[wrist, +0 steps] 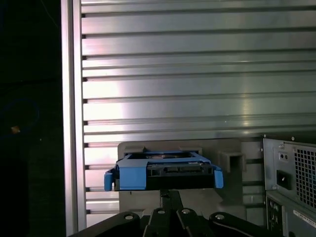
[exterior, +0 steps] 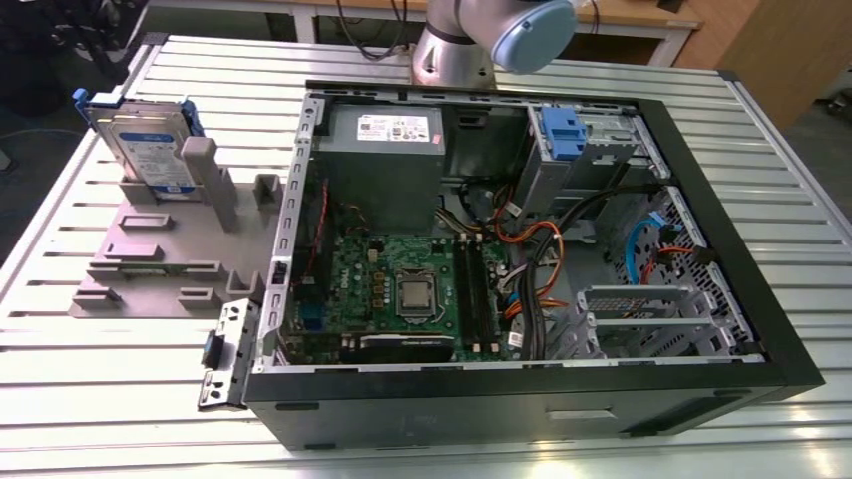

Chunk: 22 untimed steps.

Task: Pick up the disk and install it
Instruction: 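Reach for the disk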

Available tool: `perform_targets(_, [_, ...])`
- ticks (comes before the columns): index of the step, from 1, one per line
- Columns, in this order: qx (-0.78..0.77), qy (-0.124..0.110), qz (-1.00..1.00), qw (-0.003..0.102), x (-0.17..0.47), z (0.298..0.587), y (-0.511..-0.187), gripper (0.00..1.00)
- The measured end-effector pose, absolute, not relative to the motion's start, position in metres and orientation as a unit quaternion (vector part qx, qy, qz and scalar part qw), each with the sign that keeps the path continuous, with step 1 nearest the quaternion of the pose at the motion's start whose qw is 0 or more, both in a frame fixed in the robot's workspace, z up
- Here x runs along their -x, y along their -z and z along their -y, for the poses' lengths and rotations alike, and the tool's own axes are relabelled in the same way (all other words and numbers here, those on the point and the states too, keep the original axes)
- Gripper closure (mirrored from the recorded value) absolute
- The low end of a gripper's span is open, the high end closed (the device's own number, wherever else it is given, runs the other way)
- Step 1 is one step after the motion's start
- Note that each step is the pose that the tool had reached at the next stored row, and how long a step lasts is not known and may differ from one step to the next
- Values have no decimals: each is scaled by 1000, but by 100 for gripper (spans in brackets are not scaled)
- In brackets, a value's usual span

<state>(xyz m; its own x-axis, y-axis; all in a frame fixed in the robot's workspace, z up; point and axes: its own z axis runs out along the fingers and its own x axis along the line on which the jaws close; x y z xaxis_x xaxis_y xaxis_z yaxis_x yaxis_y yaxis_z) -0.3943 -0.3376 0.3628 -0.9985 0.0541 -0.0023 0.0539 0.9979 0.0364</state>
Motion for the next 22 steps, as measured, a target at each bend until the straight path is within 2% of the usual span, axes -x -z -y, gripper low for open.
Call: perform_targets(22, [-27, -18, -999, 2, 422, 338, -362, 89])
